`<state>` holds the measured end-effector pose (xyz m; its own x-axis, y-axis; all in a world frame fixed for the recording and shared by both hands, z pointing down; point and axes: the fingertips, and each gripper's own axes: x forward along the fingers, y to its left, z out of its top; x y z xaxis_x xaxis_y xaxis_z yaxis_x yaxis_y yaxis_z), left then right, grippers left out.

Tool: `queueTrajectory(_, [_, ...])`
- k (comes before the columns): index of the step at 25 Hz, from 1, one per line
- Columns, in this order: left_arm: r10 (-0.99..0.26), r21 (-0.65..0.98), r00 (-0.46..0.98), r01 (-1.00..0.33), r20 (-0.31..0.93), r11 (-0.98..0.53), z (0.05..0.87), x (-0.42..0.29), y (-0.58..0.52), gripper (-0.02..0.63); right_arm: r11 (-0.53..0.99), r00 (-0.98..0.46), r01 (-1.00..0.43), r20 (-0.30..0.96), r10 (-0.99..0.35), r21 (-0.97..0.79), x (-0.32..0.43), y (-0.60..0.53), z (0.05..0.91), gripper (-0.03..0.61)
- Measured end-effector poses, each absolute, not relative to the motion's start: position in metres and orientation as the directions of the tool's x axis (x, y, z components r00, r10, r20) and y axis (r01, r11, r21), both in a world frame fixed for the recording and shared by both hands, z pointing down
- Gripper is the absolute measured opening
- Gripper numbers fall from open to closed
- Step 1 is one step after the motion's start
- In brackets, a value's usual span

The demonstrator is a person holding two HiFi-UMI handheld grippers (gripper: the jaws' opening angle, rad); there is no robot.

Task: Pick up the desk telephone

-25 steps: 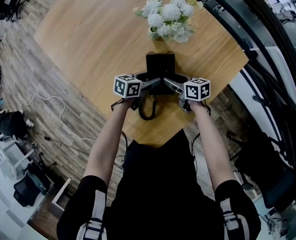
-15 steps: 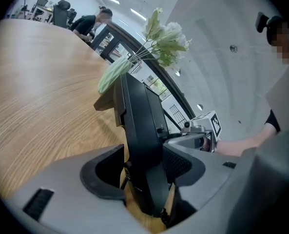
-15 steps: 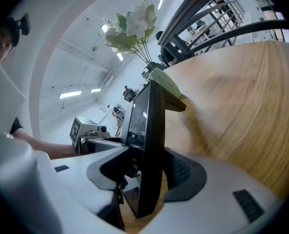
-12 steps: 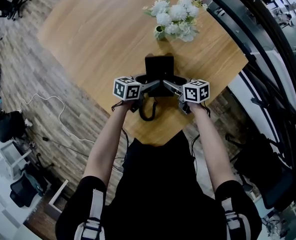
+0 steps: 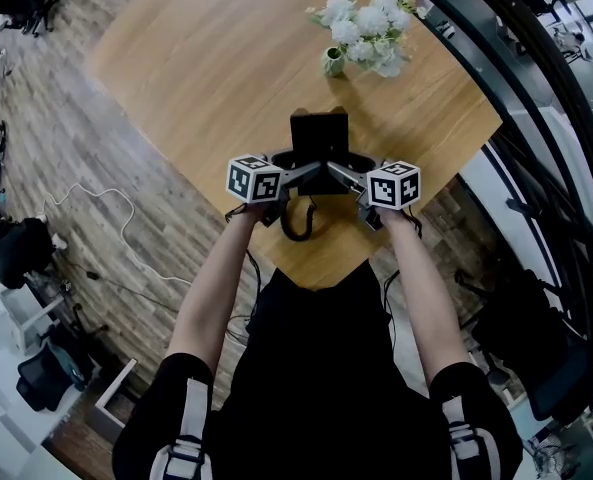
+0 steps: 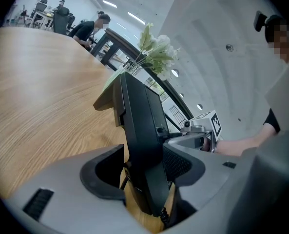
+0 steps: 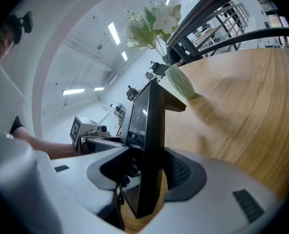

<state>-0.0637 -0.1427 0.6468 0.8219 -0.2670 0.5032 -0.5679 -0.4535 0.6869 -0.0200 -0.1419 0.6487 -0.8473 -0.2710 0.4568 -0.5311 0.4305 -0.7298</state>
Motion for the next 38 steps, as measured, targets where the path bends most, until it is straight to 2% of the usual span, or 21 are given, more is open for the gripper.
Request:
queueTrajectory(18, [-0.269,0.68,0.846,-0.53,0.46,-0.506,0.614,-0.09,-0.078,0.259,0.441,-0.827,-0.561,0.458,-0.325,-0.7,-0.045,-0.076,0.614,0.227])
queueTrajectory(38, [-0.182,0.645,0.865,-0.475,0.469,-0.598,0.583,-0.135,-0.002,0.259,0.409,-0.793,-0.6,0.441,-0.421,-0.687,-0.092,0.005,0.585,0.227])
